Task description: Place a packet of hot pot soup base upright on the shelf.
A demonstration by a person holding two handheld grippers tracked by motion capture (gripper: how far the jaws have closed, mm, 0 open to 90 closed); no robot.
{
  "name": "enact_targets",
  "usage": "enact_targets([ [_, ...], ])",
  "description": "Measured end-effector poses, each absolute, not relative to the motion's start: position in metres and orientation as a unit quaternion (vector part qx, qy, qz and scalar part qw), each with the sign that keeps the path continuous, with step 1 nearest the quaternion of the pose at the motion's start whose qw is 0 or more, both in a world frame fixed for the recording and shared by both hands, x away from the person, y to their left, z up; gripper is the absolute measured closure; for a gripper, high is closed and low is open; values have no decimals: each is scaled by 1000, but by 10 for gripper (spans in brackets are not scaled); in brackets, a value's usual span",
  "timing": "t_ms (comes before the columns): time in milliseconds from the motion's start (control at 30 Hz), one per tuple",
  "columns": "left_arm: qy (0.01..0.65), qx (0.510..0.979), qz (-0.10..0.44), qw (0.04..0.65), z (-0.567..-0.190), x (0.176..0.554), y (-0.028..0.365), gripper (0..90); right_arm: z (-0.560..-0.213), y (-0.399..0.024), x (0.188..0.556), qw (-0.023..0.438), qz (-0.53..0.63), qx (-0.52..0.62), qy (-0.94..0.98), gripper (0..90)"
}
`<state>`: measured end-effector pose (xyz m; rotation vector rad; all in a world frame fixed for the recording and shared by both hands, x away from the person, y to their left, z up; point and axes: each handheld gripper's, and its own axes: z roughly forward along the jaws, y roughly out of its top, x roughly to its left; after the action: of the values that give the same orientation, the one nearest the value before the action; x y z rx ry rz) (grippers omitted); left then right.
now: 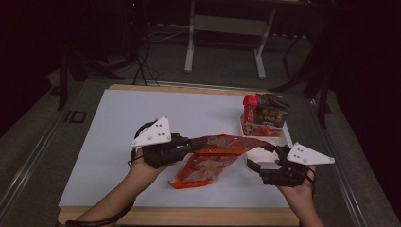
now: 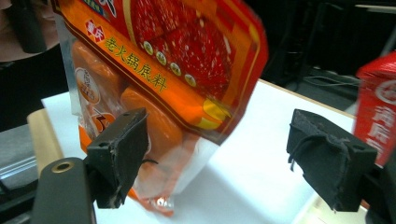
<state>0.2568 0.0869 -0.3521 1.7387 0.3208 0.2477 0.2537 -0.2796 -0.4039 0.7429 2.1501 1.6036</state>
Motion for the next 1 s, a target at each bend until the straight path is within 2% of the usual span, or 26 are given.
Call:
enact_targets([
  [167,128,736,83,659,-347,254,89,900,-401,-275,256,176,575,251,759,205],
  [300,131,729,79,667,-345,252,88,900,-395,-267,258,165,588,224,759,301],
  [500,141,730,69,665,-352,255,89,900,-388,-264,256,135,606,186,761,649],
  [533,141,730,69,665,-352,255,89,900,-388,-264,256,135,606,186,761,649],
  [567,147,728,65,666,-354,257,91,900,-387,-264,257,126,604,179,767,712],
  [600,150,728,60,667,-355,258,92,900,-386,-262,256,120,600,169,773,844],
  [633,154,729,60,664,-356,260,94,900,-385,-261,256,105,598,164,778,894],
  [733,166,725,50,667,-361,267,101,900,-382,-255,254,100,587,164,786,900],
  [933,171,718,65,672,-364,268,108,898,-369,-247,252,117,573,148,798,900],
  [1000,166,717,70,673,-361,267,112,895,-362,-246,254,110,574,147,798,900],
])
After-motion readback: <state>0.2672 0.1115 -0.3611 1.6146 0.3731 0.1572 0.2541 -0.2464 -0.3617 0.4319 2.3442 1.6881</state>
